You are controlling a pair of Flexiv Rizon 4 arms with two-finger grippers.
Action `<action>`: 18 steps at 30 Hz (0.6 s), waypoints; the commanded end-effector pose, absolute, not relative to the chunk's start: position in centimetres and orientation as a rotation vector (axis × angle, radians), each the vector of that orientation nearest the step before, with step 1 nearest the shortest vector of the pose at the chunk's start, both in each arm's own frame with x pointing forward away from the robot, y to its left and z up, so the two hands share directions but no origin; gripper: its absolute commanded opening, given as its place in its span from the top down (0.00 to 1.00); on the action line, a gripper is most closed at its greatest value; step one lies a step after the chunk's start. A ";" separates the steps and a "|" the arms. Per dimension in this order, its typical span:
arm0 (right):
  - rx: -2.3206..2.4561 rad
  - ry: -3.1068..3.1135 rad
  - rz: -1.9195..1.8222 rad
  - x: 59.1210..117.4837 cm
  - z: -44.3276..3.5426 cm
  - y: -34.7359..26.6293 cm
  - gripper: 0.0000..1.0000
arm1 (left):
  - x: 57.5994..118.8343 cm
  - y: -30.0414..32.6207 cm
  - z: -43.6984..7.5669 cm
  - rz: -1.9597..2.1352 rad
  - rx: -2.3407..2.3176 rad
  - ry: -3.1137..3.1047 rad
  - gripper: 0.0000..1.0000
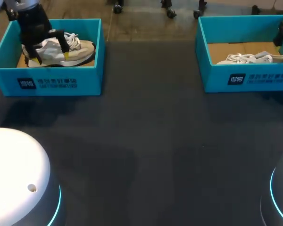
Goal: Take the shoe out of the shoebox, open the shoe tongue, remove and reinsert the insole, then place the shoe into the shoebox
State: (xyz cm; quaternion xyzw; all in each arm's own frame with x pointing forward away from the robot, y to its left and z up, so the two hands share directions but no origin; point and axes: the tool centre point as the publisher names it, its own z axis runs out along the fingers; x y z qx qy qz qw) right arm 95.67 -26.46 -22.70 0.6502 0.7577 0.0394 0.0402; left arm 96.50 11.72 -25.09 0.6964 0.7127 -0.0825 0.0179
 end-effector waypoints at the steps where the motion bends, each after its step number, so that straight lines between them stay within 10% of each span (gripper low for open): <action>1: 1.992 2.321 0.121 95.6 -22.7 -26.5 0.00 | 98.3 12.6 -25.3 -0.264 2.147 2.243 0.00; 18: 1.992 2.321 0.121 95.6 -22.7 -26.5 0.00 | 105.8 19.4 -25.1 -0.056 2.116 2.208 0.00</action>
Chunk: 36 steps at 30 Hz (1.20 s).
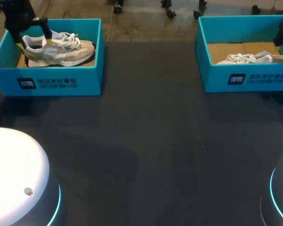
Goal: Take the shoe out of the shoebox, open the shoe tongue, remove and reinsert the insole, then place the shoe into the shoebox
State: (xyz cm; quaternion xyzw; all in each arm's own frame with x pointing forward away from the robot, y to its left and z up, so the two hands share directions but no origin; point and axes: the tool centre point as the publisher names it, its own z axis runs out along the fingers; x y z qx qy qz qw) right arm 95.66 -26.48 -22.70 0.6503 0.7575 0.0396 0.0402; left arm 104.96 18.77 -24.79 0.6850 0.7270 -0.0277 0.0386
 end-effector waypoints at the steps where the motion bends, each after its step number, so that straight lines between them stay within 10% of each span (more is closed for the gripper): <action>1: 1.992 2.321 0.121 95.6 -22.7 -26.5 0.00 | 105.9 19.5 -25.2 -0.038 2.125 2.194 0.00; 36: 1.992 2.321 0.121 95.6 -22.7 -26.5 0.00 | 112.1 25.4 -27.6 0.171 2.239 2.185 0.00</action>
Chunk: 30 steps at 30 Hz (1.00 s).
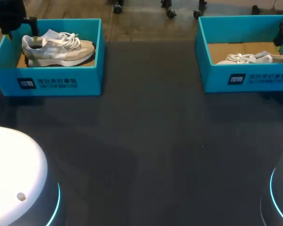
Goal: Take the shoe out of the shoebox, open the shoe tongue, remove and reinsert the insole, then place the shoe into the shoebox
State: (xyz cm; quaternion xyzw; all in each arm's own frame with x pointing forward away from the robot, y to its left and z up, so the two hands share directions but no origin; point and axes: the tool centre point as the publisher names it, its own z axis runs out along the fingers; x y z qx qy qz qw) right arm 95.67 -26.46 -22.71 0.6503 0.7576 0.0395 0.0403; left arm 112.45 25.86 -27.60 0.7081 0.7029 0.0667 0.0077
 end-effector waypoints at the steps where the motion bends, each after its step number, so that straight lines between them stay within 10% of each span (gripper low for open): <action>1: 1.992 2.321 0.121 95.6 -22.7 -26.5 0.00 | 111.9 25.1 -27.6 0.203 2.259 2.147 0.00; 19: 1.992 2.321 0.121 95.6 -22.7 -26.5 0.00 | 115.4 27.1 -28.3 0.216 2.181 2.211 0.00; 30: 1.992 2.321 0.121 95.6 -22.7 -26.5 0.00 | 117.2 28.2 -30.2 0.249 2.181 2.225 0.25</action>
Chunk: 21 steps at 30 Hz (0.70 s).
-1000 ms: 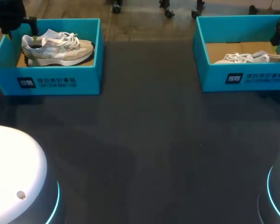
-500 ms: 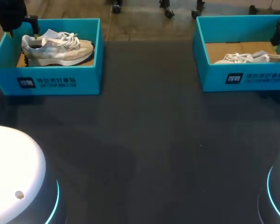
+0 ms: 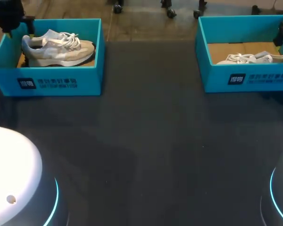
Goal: Take the shoe out of the shoebox, open the shoe tongue, remove and reinsert the insole, then place the shoe into the shoebox
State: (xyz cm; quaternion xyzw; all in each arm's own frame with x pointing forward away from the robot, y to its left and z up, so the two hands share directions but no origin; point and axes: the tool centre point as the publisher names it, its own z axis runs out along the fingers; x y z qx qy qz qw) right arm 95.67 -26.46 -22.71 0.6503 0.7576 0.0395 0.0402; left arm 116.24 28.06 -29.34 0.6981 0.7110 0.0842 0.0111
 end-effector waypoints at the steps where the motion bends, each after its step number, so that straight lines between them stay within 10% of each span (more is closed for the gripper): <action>1: 1.992 2.321 0.121 95.6 -22.7 -26.5 0.00 | 117.4 28.2 -30.4 0.248 2.182 2.225 0.25; 5: 1.992 2.321 0.121 95.6 -22.7 -26.5 0.00 | 118.0 28.3 -31.2 0.275 2.171 2.248 0.42; 21: 1.992 2.321 0.121 95.6 -22.7 -26.5 0.00 | 118.3 29.6 -33.6 0.235 2.177 2.266 0.51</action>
